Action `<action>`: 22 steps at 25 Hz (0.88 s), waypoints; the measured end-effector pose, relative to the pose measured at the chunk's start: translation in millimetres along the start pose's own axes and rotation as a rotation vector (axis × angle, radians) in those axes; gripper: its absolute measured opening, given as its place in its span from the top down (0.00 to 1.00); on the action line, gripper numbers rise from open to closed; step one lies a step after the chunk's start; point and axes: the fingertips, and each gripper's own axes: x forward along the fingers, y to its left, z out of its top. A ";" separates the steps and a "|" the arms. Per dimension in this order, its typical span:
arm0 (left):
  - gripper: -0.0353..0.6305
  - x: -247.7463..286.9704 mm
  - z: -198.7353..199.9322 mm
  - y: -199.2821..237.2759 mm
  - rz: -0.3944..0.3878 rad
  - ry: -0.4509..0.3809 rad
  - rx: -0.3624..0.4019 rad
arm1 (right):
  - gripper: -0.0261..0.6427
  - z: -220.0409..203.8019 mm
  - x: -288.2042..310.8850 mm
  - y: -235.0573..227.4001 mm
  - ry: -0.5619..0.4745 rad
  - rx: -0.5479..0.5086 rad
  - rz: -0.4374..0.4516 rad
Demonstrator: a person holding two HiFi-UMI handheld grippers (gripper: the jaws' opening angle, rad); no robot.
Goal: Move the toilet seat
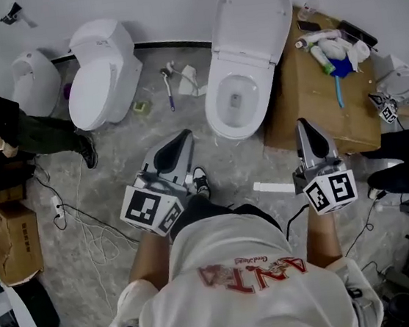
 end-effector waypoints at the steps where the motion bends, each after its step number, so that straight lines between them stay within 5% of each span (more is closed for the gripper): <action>1: 0.93 8.7 3.2 17.1 -0.012 0.008 0.000 | 0.96 1.4 16.3 2.1 0.010 -0.013 -0.014; 11: 0.93 79.3 7.6 135.9 -0.126 0.042 -0.011 | 0.96 -2.4 124.7 14.6 0.071 -0.050 -0.140; 22: 0.93 135.5 0.3 114.3 -0.209 0.088 -0.018 | 0.96 -22.6 115.6 -28.5 0.105 0.012 -0.206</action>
